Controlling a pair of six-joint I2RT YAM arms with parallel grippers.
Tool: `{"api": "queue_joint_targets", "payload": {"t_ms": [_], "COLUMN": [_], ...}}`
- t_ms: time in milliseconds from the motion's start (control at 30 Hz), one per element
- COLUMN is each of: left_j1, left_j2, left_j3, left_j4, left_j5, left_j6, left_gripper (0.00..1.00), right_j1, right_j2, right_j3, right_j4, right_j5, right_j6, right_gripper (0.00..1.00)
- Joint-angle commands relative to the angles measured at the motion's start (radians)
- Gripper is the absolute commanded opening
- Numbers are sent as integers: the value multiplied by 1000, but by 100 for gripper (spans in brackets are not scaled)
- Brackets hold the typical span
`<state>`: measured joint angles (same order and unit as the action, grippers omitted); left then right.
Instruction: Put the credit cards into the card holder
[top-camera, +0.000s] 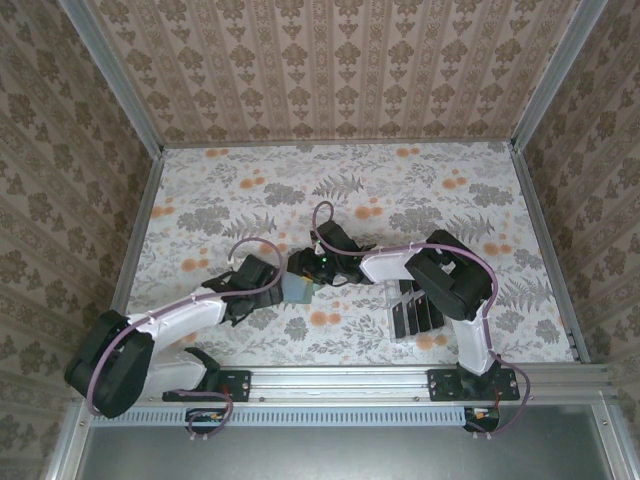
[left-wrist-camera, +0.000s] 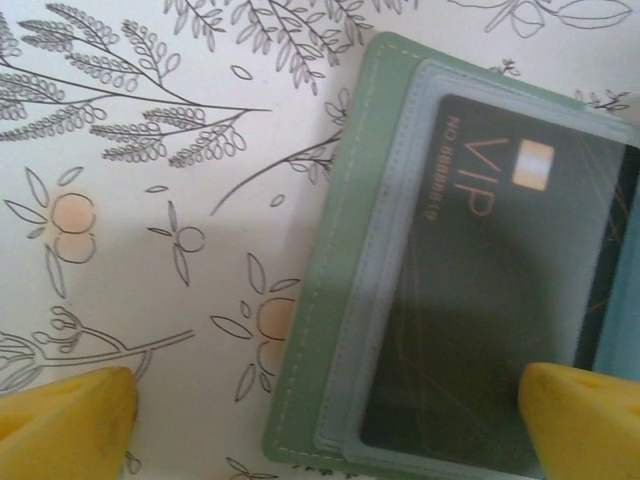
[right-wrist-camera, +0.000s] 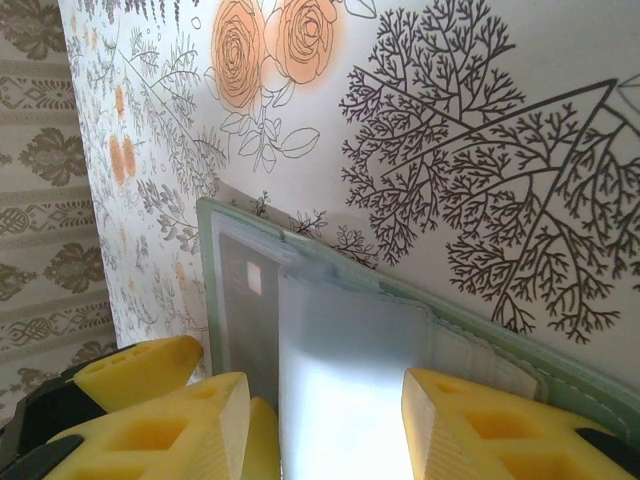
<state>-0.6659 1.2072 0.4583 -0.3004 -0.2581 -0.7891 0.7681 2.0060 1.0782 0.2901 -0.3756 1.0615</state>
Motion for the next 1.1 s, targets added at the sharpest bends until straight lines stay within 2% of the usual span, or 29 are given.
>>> {"api": "queue_joint_targets", "payload": {"t_ms": [0, 333, 533, 867, 1067], "left_j1": [-36, -83, -105, -101, -89], "left_j2": [19, 67, 71, -65, -95], "left_j3": [-14, 13, 38, 57, 62], "left_j4": [26, 74, 67, -73, -92], "left_j5": [47, 68, 73, -47, -64], "left_j6": [-58, -70, -71, -84, -71], "left_gripper": [100, 100, 100, 100, 100], "right_j1": [-19, -25, -24, -14, -6], "right_j2": [21, -4, 2, 7, 29], "right_j3": [-3, 73, 103, 177, 215], "right_j4": [-125, -325, -371, -448, -474], "right_j5": [9, 22, 23, 23, 20], "right_j6": [-51, -169, -187, -214, -222], "right_gripper": [47, 46, 46, 46, 46]}}
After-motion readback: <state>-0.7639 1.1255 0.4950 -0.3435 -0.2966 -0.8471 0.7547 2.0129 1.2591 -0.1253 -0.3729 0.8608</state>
